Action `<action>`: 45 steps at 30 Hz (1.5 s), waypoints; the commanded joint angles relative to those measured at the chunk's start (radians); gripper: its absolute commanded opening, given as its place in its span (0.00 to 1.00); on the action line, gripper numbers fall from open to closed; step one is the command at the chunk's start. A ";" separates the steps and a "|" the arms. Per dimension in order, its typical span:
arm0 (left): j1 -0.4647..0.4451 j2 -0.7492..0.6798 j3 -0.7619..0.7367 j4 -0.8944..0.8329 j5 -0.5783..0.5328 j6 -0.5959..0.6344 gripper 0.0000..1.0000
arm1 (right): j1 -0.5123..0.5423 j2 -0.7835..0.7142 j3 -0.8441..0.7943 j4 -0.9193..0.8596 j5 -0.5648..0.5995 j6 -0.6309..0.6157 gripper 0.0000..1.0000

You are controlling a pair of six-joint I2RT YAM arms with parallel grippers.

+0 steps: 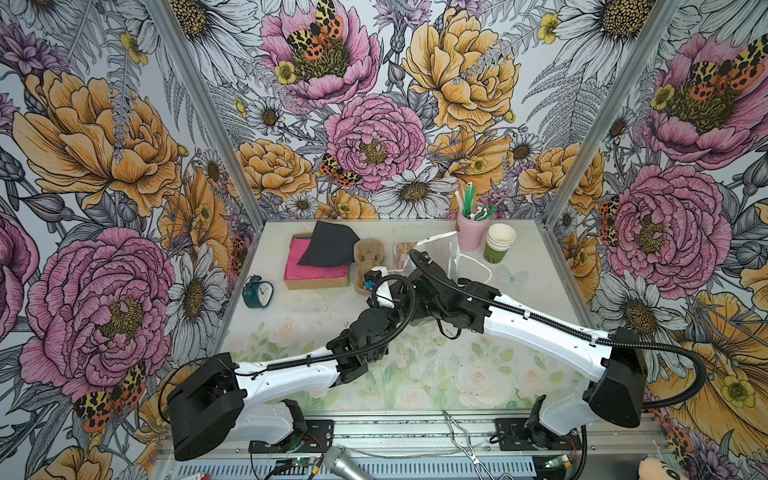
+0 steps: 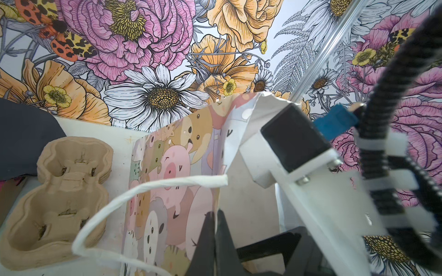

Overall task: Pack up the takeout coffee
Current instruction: 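Push the carrier deeper into the bag with the right gripper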

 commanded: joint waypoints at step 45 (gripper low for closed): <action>-0.004 0.019 -0.043 -0.024 -0.009 0.012 0.00 | -0.042 -0.038 -0.063 0.066 -0.039 -0.003 0.52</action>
